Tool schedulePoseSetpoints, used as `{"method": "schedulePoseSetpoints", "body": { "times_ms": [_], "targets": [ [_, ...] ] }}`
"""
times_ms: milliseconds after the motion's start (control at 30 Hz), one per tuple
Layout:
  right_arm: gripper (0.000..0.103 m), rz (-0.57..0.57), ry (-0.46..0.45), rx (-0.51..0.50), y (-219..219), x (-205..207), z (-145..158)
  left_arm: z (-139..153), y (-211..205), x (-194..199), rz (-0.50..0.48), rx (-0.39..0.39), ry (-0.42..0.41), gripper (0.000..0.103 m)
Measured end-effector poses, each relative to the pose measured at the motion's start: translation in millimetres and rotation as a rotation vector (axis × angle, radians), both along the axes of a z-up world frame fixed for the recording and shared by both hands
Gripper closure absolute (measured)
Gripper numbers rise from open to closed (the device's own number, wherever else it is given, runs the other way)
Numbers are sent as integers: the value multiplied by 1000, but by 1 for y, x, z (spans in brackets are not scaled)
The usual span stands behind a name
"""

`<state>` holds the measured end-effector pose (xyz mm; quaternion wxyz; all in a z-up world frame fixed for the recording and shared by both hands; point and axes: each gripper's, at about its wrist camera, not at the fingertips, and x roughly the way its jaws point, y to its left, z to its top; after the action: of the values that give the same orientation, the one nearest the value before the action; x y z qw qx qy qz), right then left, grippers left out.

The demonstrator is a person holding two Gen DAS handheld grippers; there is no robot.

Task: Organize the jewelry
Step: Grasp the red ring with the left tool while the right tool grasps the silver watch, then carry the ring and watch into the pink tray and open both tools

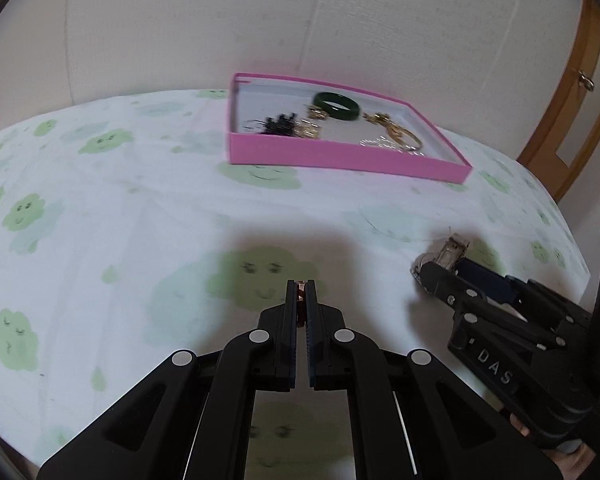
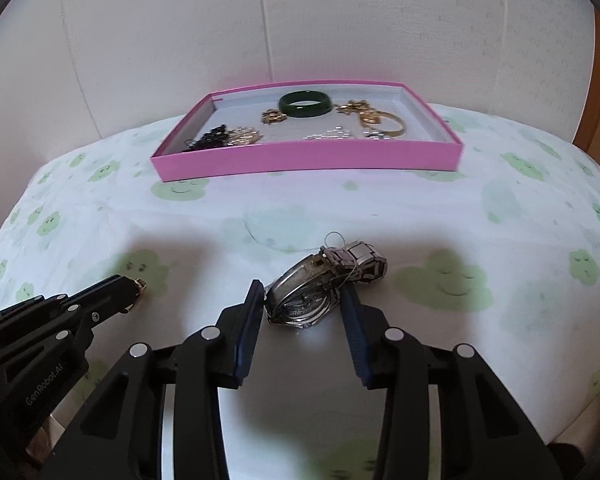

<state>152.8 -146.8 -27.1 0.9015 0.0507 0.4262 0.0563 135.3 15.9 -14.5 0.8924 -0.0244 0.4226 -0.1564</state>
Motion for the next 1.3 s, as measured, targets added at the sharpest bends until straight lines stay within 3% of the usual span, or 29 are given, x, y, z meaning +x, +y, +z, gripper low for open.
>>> {"method": "schedulePoseSetpoints", "body": {
  "times_ms": [133, 367, 833, 1300],
  "targets": [
    [65, -20, -4, 21, -23, -4, -3, 5, -16, 0, -21, -2, -14, 100],
    [68, -49, -15, 19, -46, 1, -1, 16, -44, 9, 24, 8, -56, 99],
    [68, -5, -40, -39, -54, -2, 2, 18, -61, 11, 81, 51, -92, 99],
    [69, 6, -57, -4, -64, 5, 10, 17, -71, 19, 79, 57, -104, 99]
  ]
}}
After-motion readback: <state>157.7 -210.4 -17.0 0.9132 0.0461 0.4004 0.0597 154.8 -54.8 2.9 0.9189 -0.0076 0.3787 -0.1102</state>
